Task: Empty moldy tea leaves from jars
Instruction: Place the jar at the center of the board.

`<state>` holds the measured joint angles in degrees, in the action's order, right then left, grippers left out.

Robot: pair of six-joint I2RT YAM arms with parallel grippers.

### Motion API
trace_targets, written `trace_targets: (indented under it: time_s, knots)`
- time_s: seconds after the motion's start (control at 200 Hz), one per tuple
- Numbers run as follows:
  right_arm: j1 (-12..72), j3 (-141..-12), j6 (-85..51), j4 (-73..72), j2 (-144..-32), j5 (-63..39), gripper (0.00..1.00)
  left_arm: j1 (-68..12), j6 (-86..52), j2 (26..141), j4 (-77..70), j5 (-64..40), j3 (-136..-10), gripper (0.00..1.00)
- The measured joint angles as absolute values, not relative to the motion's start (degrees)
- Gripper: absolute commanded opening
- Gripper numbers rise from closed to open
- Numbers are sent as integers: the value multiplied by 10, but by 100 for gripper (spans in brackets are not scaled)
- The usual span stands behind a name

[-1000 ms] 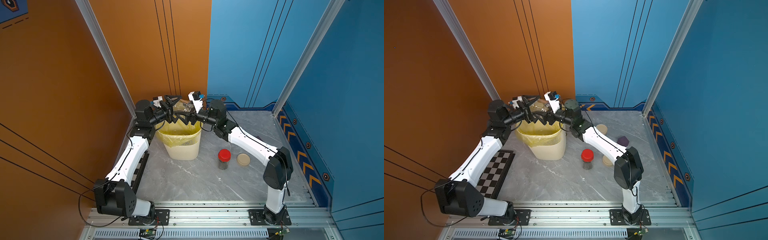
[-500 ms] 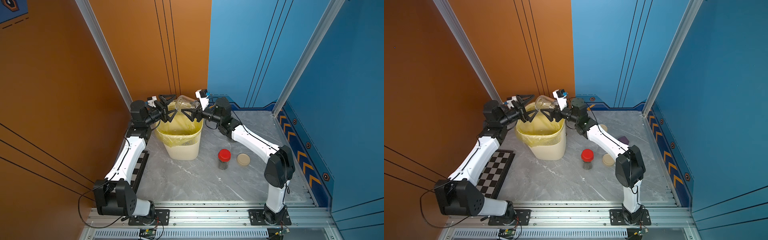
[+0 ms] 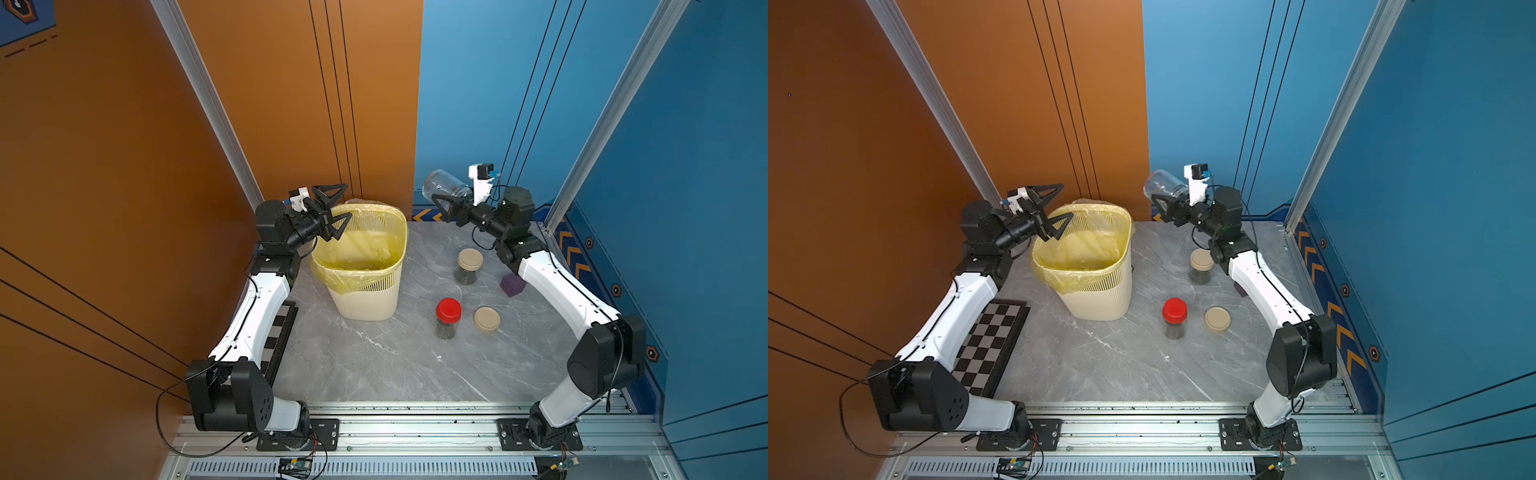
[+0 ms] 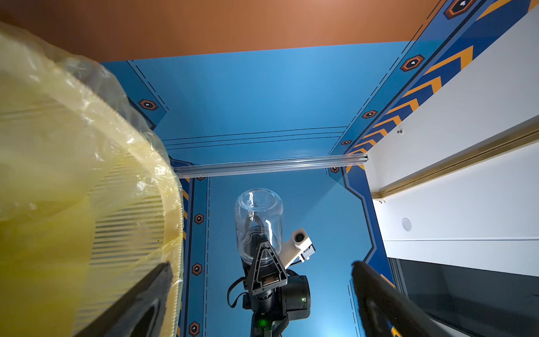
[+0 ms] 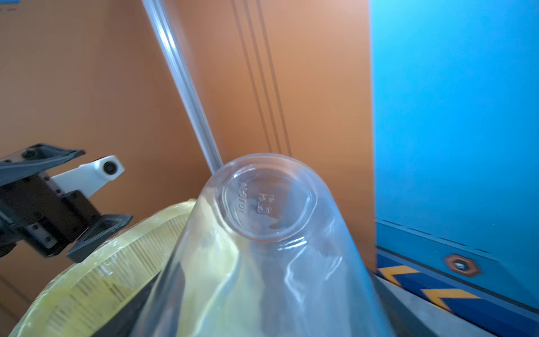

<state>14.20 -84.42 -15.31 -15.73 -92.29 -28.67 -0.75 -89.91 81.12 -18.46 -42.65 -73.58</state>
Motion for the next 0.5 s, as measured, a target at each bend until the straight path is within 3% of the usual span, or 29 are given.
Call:
trace_targets:
  time_s: [0.26,0.5]
  knots:
    - [0,-763,-154,-113,-836,-277,44,-7,-897,820,-189,-430,-752,98]
    - [-84,-741,-134,-15,-820,-265,44,21,-893,829,-193,-457,-787,98]
